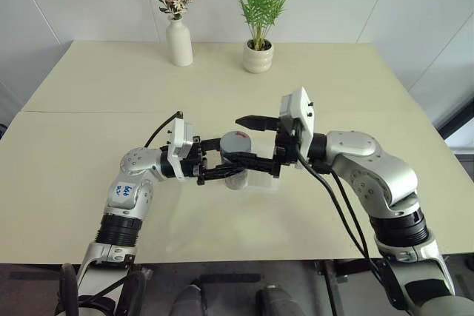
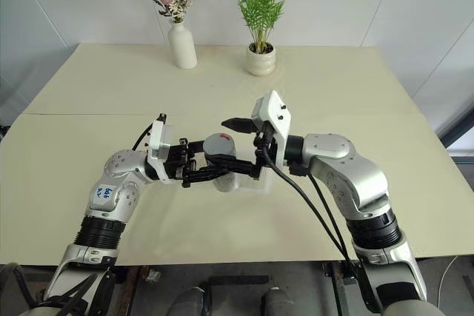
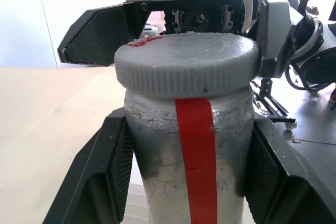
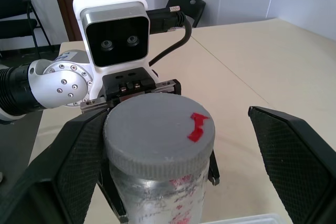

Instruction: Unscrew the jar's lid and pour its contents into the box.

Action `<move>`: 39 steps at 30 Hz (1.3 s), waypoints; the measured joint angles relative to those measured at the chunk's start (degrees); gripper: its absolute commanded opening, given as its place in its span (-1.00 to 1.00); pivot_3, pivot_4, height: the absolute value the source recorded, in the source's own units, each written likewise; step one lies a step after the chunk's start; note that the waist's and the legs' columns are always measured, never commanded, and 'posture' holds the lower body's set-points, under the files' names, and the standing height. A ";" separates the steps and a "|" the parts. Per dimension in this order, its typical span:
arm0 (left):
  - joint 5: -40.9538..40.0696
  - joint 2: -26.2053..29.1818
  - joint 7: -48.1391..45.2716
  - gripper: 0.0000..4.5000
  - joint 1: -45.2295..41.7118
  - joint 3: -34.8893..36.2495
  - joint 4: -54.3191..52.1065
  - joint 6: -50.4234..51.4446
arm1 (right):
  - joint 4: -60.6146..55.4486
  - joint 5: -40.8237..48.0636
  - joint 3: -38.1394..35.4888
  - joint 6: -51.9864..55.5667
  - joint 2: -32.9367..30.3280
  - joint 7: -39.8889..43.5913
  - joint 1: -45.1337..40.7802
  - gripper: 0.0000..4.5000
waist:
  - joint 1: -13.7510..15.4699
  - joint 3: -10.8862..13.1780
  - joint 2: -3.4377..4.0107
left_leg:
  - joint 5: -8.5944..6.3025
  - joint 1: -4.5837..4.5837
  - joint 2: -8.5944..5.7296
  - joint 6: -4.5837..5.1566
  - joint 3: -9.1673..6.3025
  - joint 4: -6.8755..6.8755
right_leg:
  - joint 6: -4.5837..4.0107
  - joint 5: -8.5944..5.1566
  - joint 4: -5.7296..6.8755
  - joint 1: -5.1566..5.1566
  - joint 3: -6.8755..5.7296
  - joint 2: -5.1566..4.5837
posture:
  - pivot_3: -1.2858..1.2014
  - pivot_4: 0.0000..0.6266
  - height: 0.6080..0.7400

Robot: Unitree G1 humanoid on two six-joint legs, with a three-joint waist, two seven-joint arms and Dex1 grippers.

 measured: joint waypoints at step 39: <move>0.55 0.63 -1.40 0.08 -0.86 0.31 0.39 -0.11 | 3.05 0.65 -9.86 -0.05 -11.96 4.59 8.48 0.97 | 0.11 0.00 0.00 | -0.04 0.01 -0.01 0.07 0.05 -0.01 | 0.01 0.00 -0.12 0.03 0.06 0.00 | 0.03 -0.52 1.00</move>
